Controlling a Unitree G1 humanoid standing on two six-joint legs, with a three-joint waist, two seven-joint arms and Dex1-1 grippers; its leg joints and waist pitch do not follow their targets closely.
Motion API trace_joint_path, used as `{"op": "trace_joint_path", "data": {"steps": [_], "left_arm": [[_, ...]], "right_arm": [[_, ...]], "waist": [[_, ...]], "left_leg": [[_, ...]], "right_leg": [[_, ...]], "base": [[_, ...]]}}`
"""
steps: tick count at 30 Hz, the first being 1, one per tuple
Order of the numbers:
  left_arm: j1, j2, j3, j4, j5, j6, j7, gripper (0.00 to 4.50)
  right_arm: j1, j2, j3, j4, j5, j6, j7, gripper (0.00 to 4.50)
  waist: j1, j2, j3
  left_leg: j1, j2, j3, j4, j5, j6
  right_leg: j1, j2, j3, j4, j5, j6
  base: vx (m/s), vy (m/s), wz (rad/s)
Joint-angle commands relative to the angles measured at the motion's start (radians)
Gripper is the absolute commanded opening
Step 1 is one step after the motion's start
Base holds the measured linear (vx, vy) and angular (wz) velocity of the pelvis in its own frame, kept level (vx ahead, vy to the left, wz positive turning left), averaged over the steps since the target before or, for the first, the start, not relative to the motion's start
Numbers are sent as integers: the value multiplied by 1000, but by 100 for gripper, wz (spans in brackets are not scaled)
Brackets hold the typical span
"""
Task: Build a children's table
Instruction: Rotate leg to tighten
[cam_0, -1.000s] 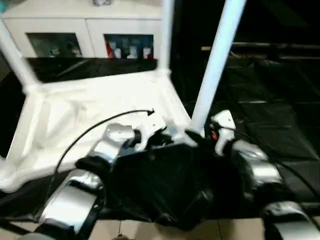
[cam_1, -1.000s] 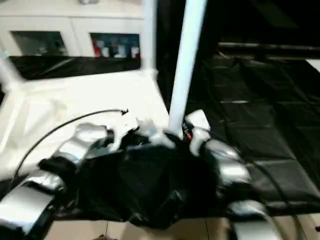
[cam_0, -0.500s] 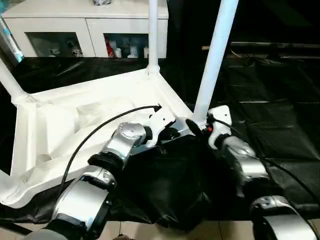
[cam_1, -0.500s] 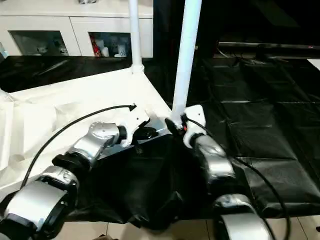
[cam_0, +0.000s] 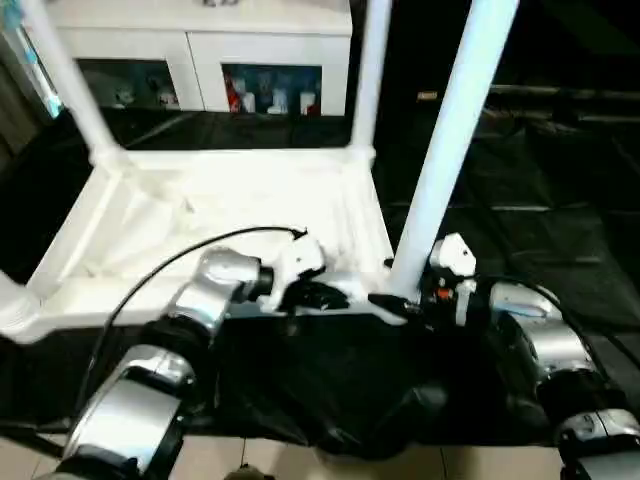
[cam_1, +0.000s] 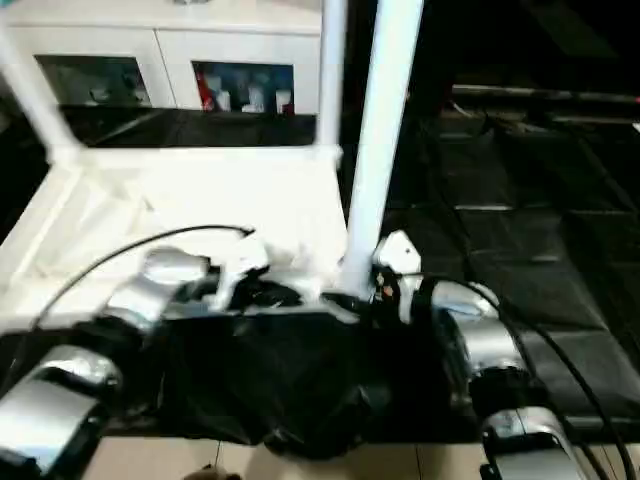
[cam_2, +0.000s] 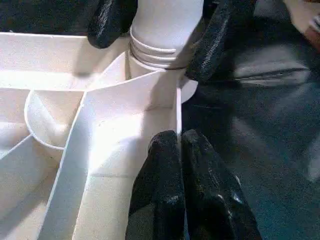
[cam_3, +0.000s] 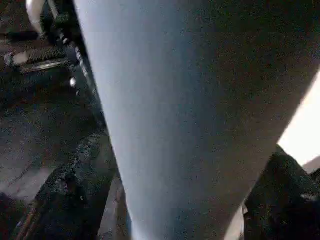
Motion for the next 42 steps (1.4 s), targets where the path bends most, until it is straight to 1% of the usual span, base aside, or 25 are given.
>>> {"op": "trace_joint_path", "data": {"steps": [1,2,6,10,13,14,16,17,18,19,20,22,23,25,26,28,29,31,32,33,34,36,38,40,42], "left_arm": [[1,-1,-4,-37,-32,3,-60,0],[1,0,-3,-38,-31,4,-63,0],[2,1,-1,-42,-32,5,-64,0],[9,-4,-3,-52,-37,10,-63,0],[-2,-20,7,-28,-23,4,4,0],[-23,-40,19,11,-2,3,103,0],[-44,-65,40,45,4,11,196,0],[-45,-65,40,45,4,12,198,0],[-63,-93,55,73,8,14,279,0],[-71,-108,59,84,12,18,318,0],[-79,-125,65,95,14,26,358,0],[-93,-157,77,113,12,44,429,0],[-98,-172,81,119,11,52,452,0],[-110,-216,76,144,20,57,522,0],[-111,-226,71,147,23,57,530,0],[-113,-236,63,155,30,51,538,0],[-112,-239,56,153,34,50,530,0],[-114,-242,52,156,40,45,524,0],[-118,-241,53,162,44,40,524,0],[-118,-241,53,162,44,40,524,0],[-119,-238,53,164,44,37,522,0],[-116,-225,52,158,41,28,496,0],[-109,-210,46,149,34,10,453,0],[-91,-185,36,125,23,-9,368,0],[-79,-169,30,107,15,-22,311,0]], "right_arm": [[-6,-21,7,-15,-2,13,29,349],[-7,-23,7,-13,-2,13,32,339],[-6,-22,9,-14,3,21,46,307],[6,-16,14,-24,5,30,60,280],[12,-5,10,-10,-10,34,8,274],[3,16,1,37,-45,26,-103,273],[-4,41,-11,77,-71,36,-218,272],[-4,42,-12,78,-72,36,-221,272],[-11,78,-33,109,-82,57,-341,272],[-16,101,-47,124,-82,69,-407,272],[-25,126,-65,141,-77,84,-475,272],[-44,170,-97,167,-67,104,-596,272],[-53,190,-112,177,-56,114,-639,271],[-75,256,-129,191,-42,125,-731,271],[-78,270,-122,191,-50,122,-747,271],[-83,287,-104,193,-72,112,-752,271],[-80,287,-67,180,-110,88,-735,271],[-75,285,-21,164,-160,49,-719,271],[-72,288,-22,157,-156,18,-703,305],[-72,288,-22,157,-156,18,-703,326],[-73,287,-29,154,-146,14,-691,343],[-70,265,-32,138,-132,0,-643,351],[-65,237,-32,118,-113,-11,-575,375],[-47,192,-31,74,-78,-3,-438,375],[-34,163,-28,45,-58,7,-353,375]], "waist": [[0,-9,-66],[0,-11,-66],[0,-10,-66],[1,-11,-69],[0,-11,-68],[-1,-11,-67],[-7,-13,-63],[-10,-13,-61],[-11,-15,-61],[-14,-14,-60],[-17,-12,-59],[-20,-12,-62],[-23,-6,-63],[-26,-10,-65],[-28,-6,-67],[-28,-6,-68],[-29,-6,-68],[-29,-8,-66],[-29,-7,-65],[-29,-11,-64],[-29,-8,-65],[-28,-9,-65],[-27,-10,-65],[-24,-11,-66],[-21,-11,-64]], "left_leg": [[12,63,-27,-63,-159,94],[11,60,-26,-62,-160,95],[13,61,-27,-62,-161,92],[11,61,-27,-60,-146,95],[12,61,-26,-60,-146,96],[12,60,-26,-60,-150,89],[16,57,-28,-63,-177,70],[16,56,-28,-64,-188,61],[18,53,-29,-63,-206,54],[21,54,-29,-65,-209,48],[21,53,-31,-66,-211,44],[22,54,-32,-67,-206,37],[21,55,-33,-67,-202,34],[19,54,-31,-66,-188,44],[18,54,-31,-65,-174,48],[14,51,-29,-63,-157,59],[14,51,-30,-64,-156,62],[14,50,-28,-63,-167,66],[14,51,-29,-63,-177,67],[14,51,-29,-64,-181,68],[15,52,-29,-64,-181,69],[16,52,-29,-64,-182,71],[13,52,-29,-63,-174,83],[12,51,-28,-61,-169,96],[9,53,-27,-61,-165,110]], "right_leg": [[47,-100,63,-77,-190,-224],[48,-100,63,-77,-194,-222],[47,-100,62,-79,-208,-216],[49,-99,62,-75,-174,-224],[48,-99,62,-76,-180,-222],[46,-98,62,-77,-192,-218],[45,-99,61,-86,-255,-204],[43,-100,61,-88,-281,-198],[45,-103,60,-97,-337,-183],[40,-101,62,-99,-355,-175],[41,-100,61,-100,-364,-169],[40,-100,63,-97,-343,-172],[40,-101,64,-93,-316,-183],[44,-100,66,-91,-268,-192],[44,-99,65,-88,-236,-199],[47,-98,65,-84,-195,-207],[48,-98,65,-84,-189,-208],[48,-99,64,-87,-202,-206],[49,-101,65,-90,-227,-200],[49,-101,64,-91,-236,-197],[48,-101,64,-90,-242,-196],[48,-101,65,-90,-239,-196],[50,-100,64,-89,-227,-197],[54,-100,64,-88,-211,-200],[54,-99,63,-86,-200,-202]], "base": [[0,0,0],[0,0,0],[0,0,0],[0,0,0],[0,0,0],[0,0,0],[0,0,0],[0,0,0],[0,0,0],[0,0,0],[0,0,0],[0,0,0],[0,0,0],[0,0,0],[0,0,0],[0,0,0],[0,0,0],[0,0,0],[0,0,0],[0,0,0],[0,0,0],[0,0,0],[0,0,0],[0,0,0],[0,0,0]]}}
